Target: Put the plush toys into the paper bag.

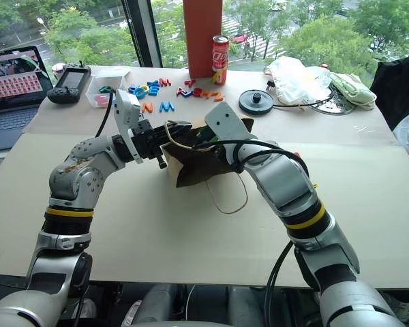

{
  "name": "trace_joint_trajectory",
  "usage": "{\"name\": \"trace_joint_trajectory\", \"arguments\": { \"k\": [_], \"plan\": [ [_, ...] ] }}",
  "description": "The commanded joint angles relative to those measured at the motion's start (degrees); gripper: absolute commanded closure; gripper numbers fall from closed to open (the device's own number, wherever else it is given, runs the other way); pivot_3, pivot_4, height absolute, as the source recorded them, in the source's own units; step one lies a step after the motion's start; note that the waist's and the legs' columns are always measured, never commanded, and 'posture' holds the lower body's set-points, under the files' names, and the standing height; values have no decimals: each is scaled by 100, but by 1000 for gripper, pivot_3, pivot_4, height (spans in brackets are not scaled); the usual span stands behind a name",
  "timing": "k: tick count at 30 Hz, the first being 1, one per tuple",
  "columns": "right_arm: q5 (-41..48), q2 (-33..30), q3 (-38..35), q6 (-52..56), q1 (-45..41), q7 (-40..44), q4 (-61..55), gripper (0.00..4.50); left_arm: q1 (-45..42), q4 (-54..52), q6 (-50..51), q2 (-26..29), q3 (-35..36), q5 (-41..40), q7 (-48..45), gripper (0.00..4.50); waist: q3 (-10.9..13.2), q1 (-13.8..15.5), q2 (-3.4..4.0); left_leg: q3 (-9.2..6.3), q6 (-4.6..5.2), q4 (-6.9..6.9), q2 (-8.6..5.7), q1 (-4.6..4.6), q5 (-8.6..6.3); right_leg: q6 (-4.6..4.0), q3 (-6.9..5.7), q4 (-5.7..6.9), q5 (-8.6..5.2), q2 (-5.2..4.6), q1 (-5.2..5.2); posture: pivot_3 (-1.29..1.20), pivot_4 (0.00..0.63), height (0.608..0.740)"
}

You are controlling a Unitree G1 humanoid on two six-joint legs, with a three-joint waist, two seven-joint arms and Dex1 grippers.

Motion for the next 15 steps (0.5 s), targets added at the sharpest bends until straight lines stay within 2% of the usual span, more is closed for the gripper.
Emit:
{"name": "trace_joint_trajectory", "arguments": {
  "k": [1, 2, 6, 8, 12, 15],
  "plan": [
    [60, 69, -342, 100, -25, 107, -422, 298, -35, -232, -45, 43, 64, -24, 30, 4500, 0, -9, 0, 0, 0, 0, 1, 0, 0, 0, 0, 0, 0, 0, -1, 0, 150, 739],
    [155, 98, -418, 172, -14, 174, -556, 55, -35, -224, -49, 49, 68, -22, 35, 4500, 0, -13, 0, 0, 0, -1, 1, 1, 0, 0, 0, 0, 0, 1, -1, 0, 150, 739],
    [409, 175, -716, 457, 52, 376, -958, 55, -32, -200, -67, 79, 65, 4, 35, 4500, 0, -14, 0, 0, 0, -1, 3, 1, 0, 0, 1, 1, 0, 3, -2, 0, 150, 739],
    [553, 13, -941, 664, 122, 526, -1312, 55, -13, -211, -83, 98, 55, 24, 29, 4500, 0, -7, 0, 0, 0, -1, 3, 1, 0, 0, 0, 0, 0, 2, 0, 0, 150, 739],
    [1142, -354, -2304, 1324, 339, 1061, -2116, 55, 7, -235, -81, 120, 68, 16, 44, 4500, 0, 47, 1, -6, 0, 1, 3, -9, 0, 0, -6, -2, 0, -5, 0, 0, 150, 739],
    [1163, -1079, -2961, 1558, 901, 1261, -2217, 55, 39, -222, -104, 138, 69, 21, 38, 4500, 0, 77, 0, -10, 1, 0, 1, -10, 0, 2, -9, -13, 1, -6, 7, 0, 150, 739]
  ]
}}
